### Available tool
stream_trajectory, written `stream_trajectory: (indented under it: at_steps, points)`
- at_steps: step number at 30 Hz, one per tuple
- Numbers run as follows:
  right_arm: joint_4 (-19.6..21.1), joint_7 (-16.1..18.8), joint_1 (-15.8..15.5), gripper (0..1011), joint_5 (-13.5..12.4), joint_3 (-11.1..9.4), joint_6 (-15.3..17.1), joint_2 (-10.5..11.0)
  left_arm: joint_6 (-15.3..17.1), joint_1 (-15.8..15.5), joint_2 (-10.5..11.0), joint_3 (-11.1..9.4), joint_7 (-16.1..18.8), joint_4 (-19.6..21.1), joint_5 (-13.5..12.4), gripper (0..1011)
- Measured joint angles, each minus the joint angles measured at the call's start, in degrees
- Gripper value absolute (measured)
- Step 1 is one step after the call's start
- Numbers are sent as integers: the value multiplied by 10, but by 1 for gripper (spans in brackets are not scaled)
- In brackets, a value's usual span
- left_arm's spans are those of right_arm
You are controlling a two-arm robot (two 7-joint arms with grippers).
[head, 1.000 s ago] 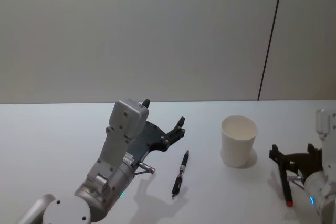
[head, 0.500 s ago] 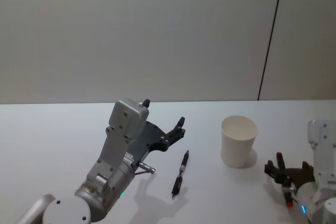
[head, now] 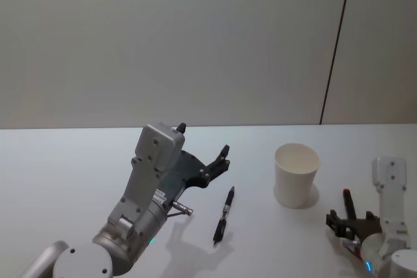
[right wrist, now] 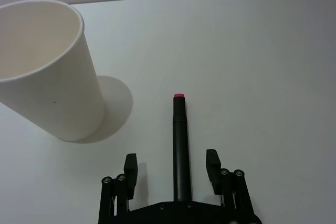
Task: Place the pen into the pen holder.
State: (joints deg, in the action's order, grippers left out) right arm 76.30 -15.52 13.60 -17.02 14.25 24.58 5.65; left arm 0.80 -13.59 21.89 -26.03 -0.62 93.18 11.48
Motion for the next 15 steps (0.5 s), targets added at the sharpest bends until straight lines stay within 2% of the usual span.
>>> stream_trajectory:
  at_steps: [2, 4, 13, 15]
  points:
    - [-4, -2, 1, 839, 1, 0, 2, -2, 0, 0, 0, 0, 0, 0, 0, 1004]
    - [-9, -6, 2, 733, 3, 0, 4, -3, 0, 0, 0, 0, 0, 0, 0, 1004]
    - [-24, -18, 6, 487, 8, -3, 11, -7, 0, 0, 0, 0, 0, 0, 0, 1004]
    - [-26, -18, 6, 388, 10, -4, 11, -7, 0, 0, 0, 0, 0, 0, 0, 1004]
